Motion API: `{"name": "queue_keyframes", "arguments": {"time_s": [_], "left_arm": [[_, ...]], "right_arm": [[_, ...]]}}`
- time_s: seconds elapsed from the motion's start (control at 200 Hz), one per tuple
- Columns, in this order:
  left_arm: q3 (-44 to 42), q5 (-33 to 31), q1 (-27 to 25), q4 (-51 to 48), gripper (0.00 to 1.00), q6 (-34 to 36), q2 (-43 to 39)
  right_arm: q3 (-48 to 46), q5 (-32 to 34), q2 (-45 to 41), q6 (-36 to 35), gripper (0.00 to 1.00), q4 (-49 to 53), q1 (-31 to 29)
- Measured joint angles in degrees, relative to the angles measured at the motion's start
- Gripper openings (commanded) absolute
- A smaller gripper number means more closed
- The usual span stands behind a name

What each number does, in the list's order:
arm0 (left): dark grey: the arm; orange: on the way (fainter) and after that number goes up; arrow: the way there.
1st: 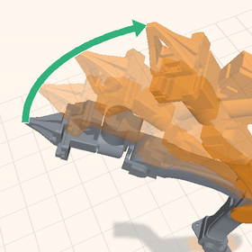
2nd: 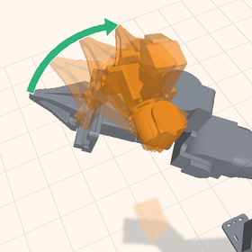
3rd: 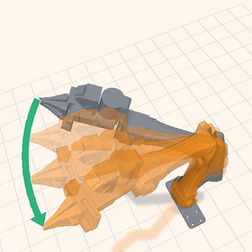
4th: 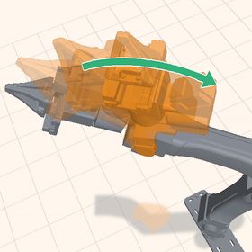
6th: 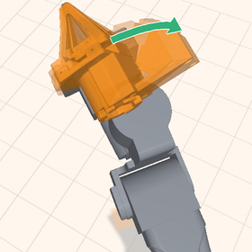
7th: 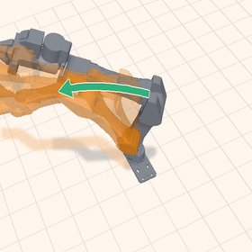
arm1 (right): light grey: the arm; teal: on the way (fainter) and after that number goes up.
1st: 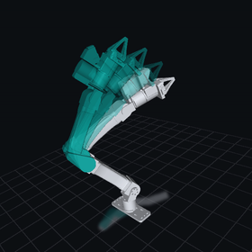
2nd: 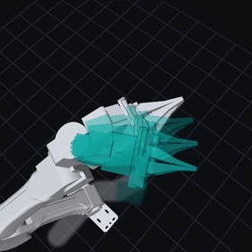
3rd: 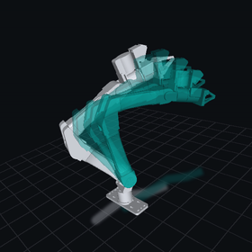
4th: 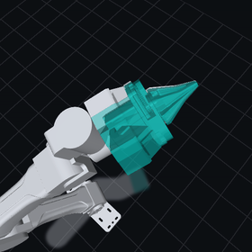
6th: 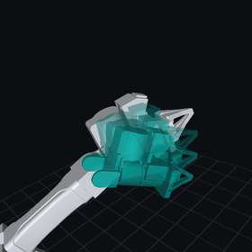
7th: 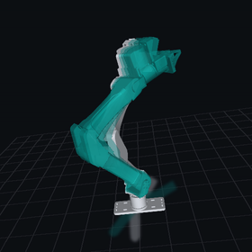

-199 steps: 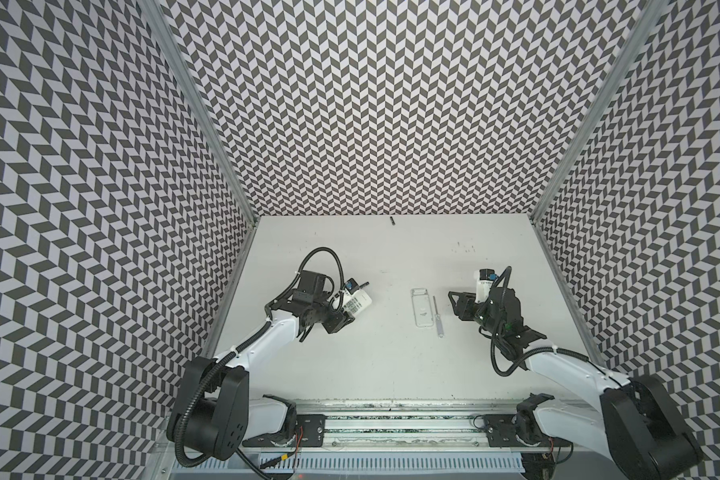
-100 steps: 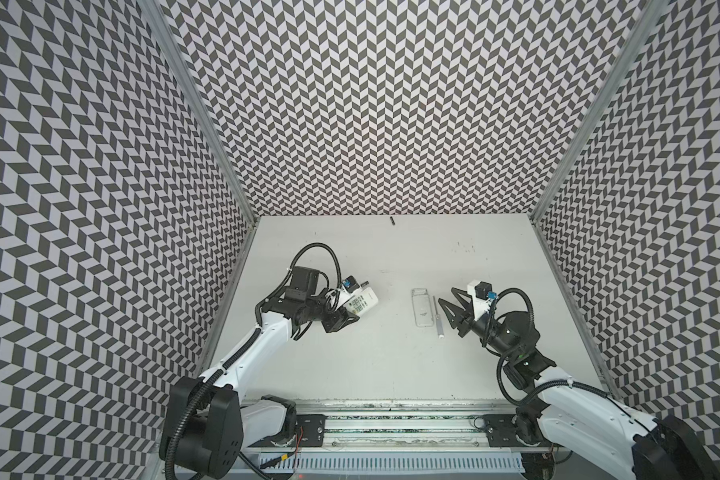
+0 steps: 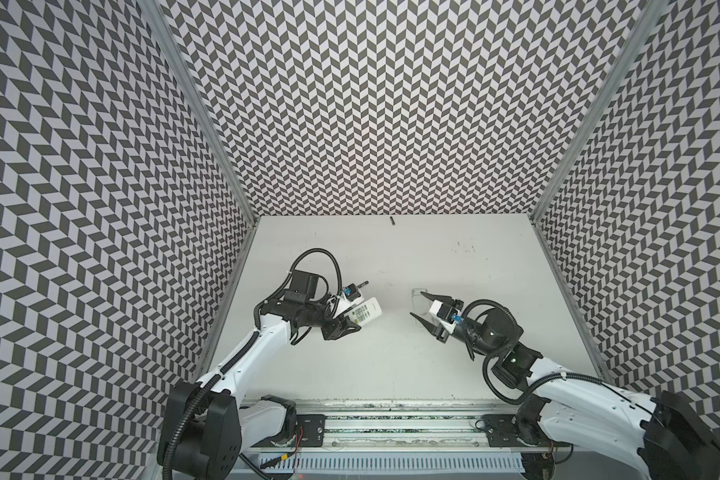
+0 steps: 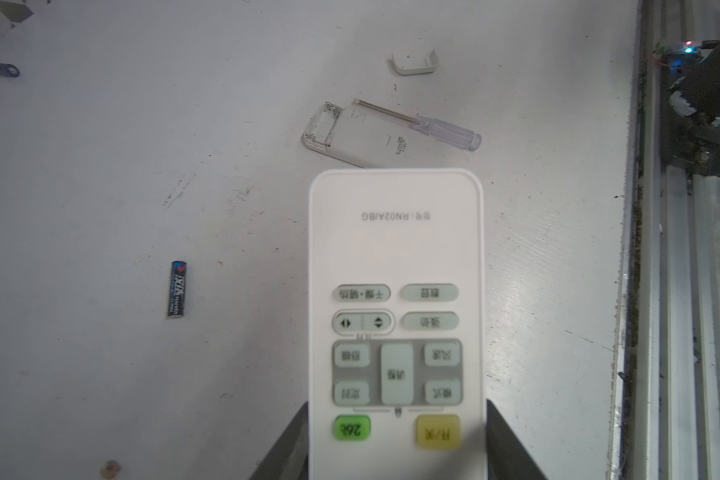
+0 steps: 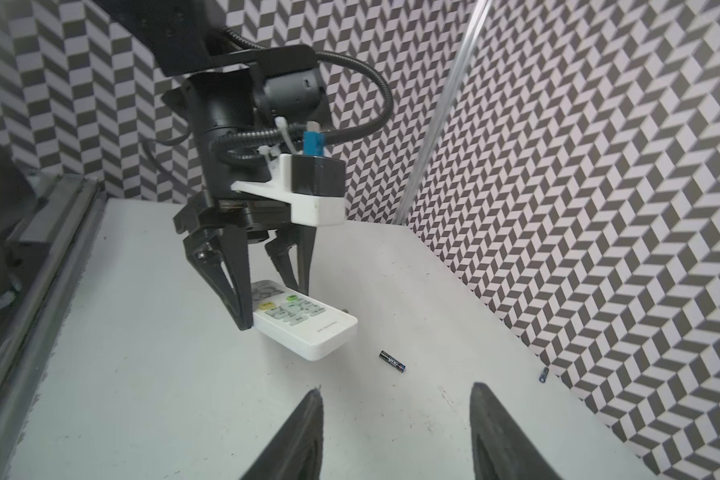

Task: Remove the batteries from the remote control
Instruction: 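Grasp the button remote with the left gripper while the right gripper swings toward it, then lift the button remote with the left gripper toward the right gripper, which grasps its end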

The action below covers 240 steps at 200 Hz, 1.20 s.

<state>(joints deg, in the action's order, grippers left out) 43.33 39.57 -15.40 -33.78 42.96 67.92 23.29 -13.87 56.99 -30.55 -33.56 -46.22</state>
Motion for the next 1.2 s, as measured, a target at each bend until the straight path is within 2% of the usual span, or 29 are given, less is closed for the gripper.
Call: {"name": "queue_keyframes", "arguments": {"time_s": [0.065, 0.235, 0.451, 0.666, 0.911, 1.092, 1.162, 1.202], "left_arm": [[-0.5, 0.5, -0.4, -1.4, 0.00, 1.7, -0.6], [-0.6, 1.0, -1.5, -3.9, 0.00, 5.0, -1.0], [-0.6, 1.1, -2.6, -4.9, 0.00, 7.1, -1.3], [-0.6, 1.1, -2.6, -5.1, 0.00, 7.6, -1.8], [-0.8, 1.1, -2.8, -5.2, 0.00, 8.3, -1.9], [-1.3, 0.9, -3.0, -5.1, 0.00, 8.5, -1.9], [-1.4, 0.6, -3.0, -5.2, 0.05, 8.5, -1.9], [-1.4, 0.5, -3.0, -5.1, 0.11, 8.5, -1.9]], "right_arm": [[1.4, 0.7, 0.1, -7.2, 0.65, 2.1, -3.3], [1.6, 5.7, 3.3, -23.6, 0.65, 5.4, -10.7], [3.1, 12.2, 11.2, -37.4, 0.63, 8.6, -14.9], [4.1, 16.8, 17.1, -45.0, 0.61, 4.5, -16.8], [7.5, 23.2, 23.8, -49.0, 0.55, 1.8, -18.3], [8.8, 25.2, 26.5, -50.2, 0.43, -1.3, -18.6], [9.6, 26.1, 27.8, -50.5, 0.35, -1.5, -19.0], [9.8, 26.3, 28.3, -50.6, 0.30, -1.6, -19.3]]}}
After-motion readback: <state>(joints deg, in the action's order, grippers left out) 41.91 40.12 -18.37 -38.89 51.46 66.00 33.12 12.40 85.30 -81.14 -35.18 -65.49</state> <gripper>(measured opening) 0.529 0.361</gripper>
